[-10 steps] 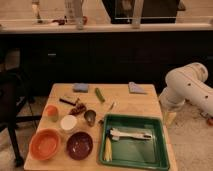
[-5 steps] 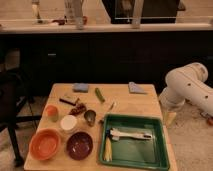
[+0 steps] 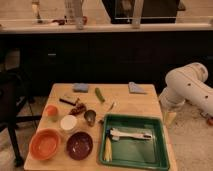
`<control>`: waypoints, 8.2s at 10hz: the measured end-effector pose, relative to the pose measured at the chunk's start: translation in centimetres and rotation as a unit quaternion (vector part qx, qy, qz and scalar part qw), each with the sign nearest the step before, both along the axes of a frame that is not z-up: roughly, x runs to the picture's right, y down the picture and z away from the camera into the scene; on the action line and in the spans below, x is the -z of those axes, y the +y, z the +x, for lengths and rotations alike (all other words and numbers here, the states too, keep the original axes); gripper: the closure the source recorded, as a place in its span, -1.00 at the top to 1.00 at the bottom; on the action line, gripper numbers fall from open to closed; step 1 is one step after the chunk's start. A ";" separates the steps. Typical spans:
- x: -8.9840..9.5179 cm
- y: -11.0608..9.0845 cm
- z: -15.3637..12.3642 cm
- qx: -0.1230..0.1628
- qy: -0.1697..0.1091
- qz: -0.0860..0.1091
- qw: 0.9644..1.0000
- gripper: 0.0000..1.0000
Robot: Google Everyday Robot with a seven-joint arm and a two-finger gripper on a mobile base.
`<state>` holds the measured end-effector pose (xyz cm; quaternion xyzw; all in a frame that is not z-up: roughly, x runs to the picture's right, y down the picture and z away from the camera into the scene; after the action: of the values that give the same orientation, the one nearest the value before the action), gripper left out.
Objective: Place pepper in tray
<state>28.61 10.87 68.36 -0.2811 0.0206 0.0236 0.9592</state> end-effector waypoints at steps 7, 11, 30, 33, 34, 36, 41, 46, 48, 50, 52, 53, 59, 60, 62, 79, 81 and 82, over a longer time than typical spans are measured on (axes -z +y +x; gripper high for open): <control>0.0 0.0 0.0 -0.001 0.000 0.000 1.000 0.60; -1.4 -0.8 -4.0 -0.086 0.010 -0.004 0.996 0.60; -8.6 -3.2 -16.4 -0.414 0.074 -0.015 0.907 0.60; -10.1 -5.0 -19.6 -0.450 0.099 0.002 0.888 0.60; -10.5 -5.0 -19.9 -0.456 0.100 -0.002 0.885 0.60; -11.5 -5.5 -22.0 -0.459 0.091 -0.014 0.883 0.60; -14.7 -6.0 -27.6 -0.462 0.077 -0.035 0.883 0.60; -17.6 -5.3 -29.3 -0.484 0.151 -0.005 0.862 0.60; -17.6 -5.4 -28.9 -0.486 0.152 -0.004 0.861 0.60; -17.6 -5.4 -29.1 -0.485 0.152 -0.005 0.861 0.60; -17.6 -5.4 -28.8 -0.503 0.149 -0.008 0.852 0.60; -17.7 -5.4 -28.5 -0.518 0.154 -0.010 0.841 0.60; -18.8 -5.5 -33.3 -0.491 0.134 -0.013 0.860 0.60; -19.2 -5.5 -34.3 -0.483 0.132 -0.013 0.865 0.60; -20.6 -5.5 -35.3 -0.469 0.134 -0.014 0.873 0.60; -31.7 -7.0 -35.7 -0.442 0.185 -0.039 0.877 0.60; -32.4 -6.8 -35.4 -0.443 0.189 -0.045 0.875 0.55; -32.6 -6.8 -35.3 -0.445 0.190 -0.047 0.874 0.44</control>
<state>-6.68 4.06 100.98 -0.2953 0.0767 0.4999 0.8105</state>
